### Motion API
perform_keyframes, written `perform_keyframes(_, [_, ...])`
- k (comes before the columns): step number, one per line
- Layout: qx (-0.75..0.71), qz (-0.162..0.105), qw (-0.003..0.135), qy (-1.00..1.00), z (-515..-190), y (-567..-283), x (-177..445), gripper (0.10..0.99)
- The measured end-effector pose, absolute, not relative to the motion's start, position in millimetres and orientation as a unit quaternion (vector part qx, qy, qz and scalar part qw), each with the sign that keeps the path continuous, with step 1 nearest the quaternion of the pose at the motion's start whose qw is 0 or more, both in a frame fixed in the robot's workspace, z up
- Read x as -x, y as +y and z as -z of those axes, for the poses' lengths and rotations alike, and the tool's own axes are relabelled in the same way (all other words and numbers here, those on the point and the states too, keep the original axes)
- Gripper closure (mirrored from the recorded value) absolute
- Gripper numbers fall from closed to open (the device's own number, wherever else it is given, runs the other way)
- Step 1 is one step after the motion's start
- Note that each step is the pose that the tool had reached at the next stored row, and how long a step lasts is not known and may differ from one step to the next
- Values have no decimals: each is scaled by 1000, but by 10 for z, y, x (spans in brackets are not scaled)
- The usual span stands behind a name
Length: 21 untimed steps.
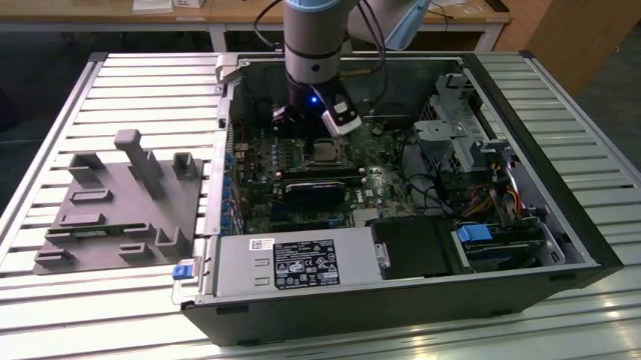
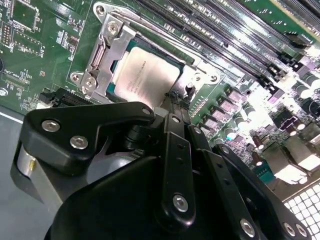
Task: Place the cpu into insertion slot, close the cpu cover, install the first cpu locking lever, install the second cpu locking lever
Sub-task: 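Close the cpu cover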
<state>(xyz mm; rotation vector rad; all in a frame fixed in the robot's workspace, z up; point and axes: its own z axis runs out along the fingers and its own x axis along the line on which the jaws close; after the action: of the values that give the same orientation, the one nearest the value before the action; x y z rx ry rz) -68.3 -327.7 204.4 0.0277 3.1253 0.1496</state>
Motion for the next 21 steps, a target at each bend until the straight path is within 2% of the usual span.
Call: perform_keyframes(21, [-9,-61,6,998,-2007,-3366,627,984])
